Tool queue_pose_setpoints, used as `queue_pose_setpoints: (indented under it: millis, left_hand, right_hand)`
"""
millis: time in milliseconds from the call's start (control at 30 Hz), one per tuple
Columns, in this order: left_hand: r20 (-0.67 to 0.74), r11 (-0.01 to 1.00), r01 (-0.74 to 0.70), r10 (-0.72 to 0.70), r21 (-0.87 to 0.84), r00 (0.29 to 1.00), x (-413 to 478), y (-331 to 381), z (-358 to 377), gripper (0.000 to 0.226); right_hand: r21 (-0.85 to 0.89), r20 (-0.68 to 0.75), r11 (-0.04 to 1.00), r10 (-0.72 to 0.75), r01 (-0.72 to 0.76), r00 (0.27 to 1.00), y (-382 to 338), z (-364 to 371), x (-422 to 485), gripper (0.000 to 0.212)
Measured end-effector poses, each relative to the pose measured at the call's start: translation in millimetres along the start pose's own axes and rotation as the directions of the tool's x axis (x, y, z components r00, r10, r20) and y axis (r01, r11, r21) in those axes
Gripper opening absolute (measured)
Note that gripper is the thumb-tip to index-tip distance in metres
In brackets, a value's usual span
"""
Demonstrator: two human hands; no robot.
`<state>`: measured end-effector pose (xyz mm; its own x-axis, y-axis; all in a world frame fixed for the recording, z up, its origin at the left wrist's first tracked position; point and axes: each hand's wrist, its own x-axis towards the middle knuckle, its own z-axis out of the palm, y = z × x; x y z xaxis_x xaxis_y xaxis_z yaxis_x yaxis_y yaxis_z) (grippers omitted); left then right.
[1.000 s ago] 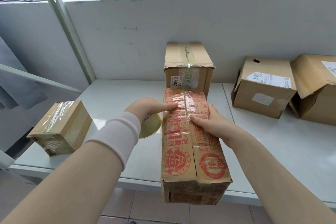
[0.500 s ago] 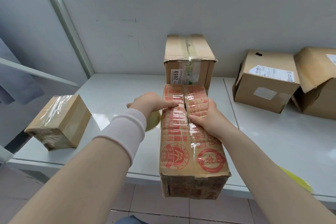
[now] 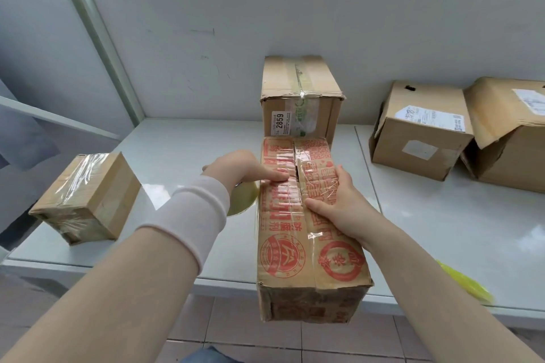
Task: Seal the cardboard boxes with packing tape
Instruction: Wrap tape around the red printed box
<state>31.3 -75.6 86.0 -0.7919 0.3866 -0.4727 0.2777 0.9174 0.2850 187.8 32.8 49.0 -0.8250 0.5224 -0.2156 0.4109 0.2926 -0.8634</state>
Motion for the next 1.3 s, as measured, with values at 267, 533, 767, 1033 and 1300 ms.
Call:
queue_pose_setpoints:
  millis: [267,533,767,1033,1300]
  left_hand:
    - [-0.095,0.988,-0.045,0.032,-0.146,0.995,-11.6,-7.7,-0.1,0.063]
    - [-0.338,0.516,-0.304,0.029,-0.801,0.941,-76.3,-31.5,-30.7,0.020]
    - [-0.369,0.122,-0.381,0.112,-0.916,0.923,-140.2,2.5,-9.6,0.019]
    - [-0.351,0.131,-0.382,0.211,-0.915,0.912,-156.7,2.4,-5.6,0.012]
    - [-0.671,0.362,-0.726,0.288,-0.584,0.683,-161.8,6.7,-3.1,0.016]
  right_hand:
    - [0.015,0.050,1.000,0.002,-0.003,0.999,-6.3,-8.8,2.7,0.086]
    - [-0.096,-0.163,0.976,-0.209,0.195,0.964,-45.7,-7.3,-57.6,0.082]
    - [0.002,-0.166,0.872,-0.482,0.489,0.860,-65.2,19.5,-122.7,0.016]
    - [0.089,-0.184,0.871,-0.462,0.483,0.868,-49.4,5.0,-138.6,0.014]
    - [0.013,-0.150,0.886,-0.456,0.463,0.877,-42.7,-11.7,-144.3,0.008]
